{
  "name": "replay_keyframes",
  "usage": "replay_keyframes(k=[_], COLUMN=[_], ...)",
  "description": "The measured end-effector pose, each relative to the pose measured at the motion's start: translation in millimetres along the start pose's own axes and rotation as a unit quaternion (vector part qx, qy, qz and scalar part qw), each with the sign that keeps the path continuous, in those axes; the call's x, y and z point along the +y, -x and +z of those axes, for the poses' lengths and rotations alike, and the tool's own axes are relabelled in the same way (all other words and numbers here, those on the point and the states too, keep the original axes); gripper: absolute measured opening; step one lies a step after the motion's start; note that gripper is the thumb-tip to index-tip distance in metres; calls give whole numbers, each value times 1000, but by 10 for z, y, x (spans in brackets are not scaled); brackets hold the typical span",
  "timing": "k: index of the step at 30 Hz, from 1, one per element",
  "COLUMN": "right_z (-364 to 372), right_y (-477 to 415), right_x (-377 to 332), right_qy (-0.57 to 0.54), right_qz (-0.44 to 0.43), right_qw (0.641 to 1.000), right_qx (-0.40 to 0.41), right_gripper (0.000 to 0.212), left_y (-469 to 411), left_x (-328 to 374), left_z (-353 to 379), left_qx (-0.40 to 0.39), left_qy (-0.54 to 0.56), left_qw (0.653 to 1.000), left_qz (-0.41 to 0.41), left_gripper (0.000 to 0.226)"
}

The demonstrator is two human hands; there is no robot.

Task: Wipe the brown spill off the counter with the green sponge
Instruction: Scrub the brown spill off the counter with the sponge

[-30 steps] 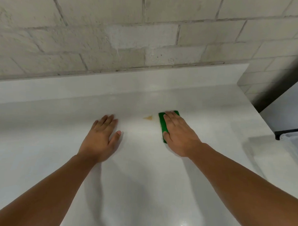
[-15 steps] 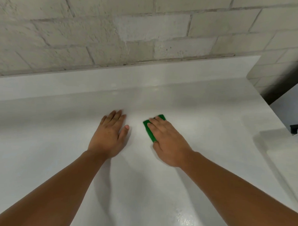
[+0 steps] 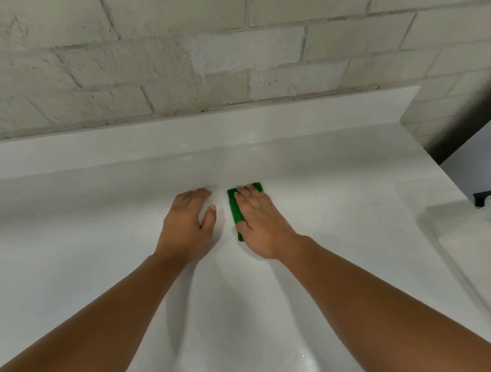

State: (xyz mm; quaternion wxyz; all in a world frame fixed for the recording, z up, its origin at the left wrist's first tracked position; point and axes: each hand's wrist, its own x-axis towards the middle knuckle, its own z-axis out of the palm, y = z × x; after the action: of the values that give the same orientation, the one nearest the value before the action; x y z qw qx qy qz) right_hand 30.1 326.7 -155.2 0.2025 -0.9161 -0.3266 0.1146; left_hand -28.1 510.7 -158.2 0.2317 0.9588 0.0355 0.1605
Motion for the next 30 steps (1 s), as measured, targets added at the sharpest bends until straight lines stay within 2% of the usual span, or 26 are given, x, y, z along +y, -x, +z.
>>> replay_keyframes(k=[2, 4, 6, 9, 12, 15, 18, 20, 23, 25, 27, 30], right_z=[-165, -359, -501, -562, -609, -660, -693, -704, -672, -619, -577, -539], right_y=[55, 129, 284, 623, 1010, 1365, 1599, 1692, 1813, 1916, 2049, 2296], right_x=[-28, 17, 156, 527, 898, 1144, 1261, 1288, 1327, 1346, 1326, 1288], right_qy=[-176, -280, -247, -119, -21, 17, -17, -34, -19, -14, -20, -28], right_qz=[59, 112, 126, 107, 114, 152, 186, 196, 178, 161, 145, 115], right_qw=[982, 953, 954, 976, 979, 969, 957, 953, 962, 967, 970, 972], right_qx=[-22, 39, 118, 149, 166, 193, 221, 230, 204, 196, 194, 204], right_gripper=[59, 58, 59, 57, 52, 50, 51, 51, 55, 54, 54, 47], left_y=[-26, -53, -78, -187, -406, -628, -639, -486, -159, -38, -55, -256], left_x=[288, 630, 921, 1080, 1077, 1211, 1495, 1658, 1659, 1492, 1323, 1342], left_z=[122, 307, 520, 725, 831, 944, 1032, 1036, 988, 907, 815, 871], left_qx=[21, -27, -96, -151, -126, -145, -177, -232, -262, -277, -268, -232], left_qy=[11, 10, -46, -167, -131, -91, -55, -17, 2, 1, -2, -52], left_qw=[999, 999, 994, 973, 983, 985, 978, 956, 916, 901, 913, 953], left_qz=[26, 20, -7, -49, -20, -4, 92, 181, 304, 335, 308, 188], left_gripper=[36, 36, 47, 60, 54, 51, 53, 55, 56, 55, 56, 62])
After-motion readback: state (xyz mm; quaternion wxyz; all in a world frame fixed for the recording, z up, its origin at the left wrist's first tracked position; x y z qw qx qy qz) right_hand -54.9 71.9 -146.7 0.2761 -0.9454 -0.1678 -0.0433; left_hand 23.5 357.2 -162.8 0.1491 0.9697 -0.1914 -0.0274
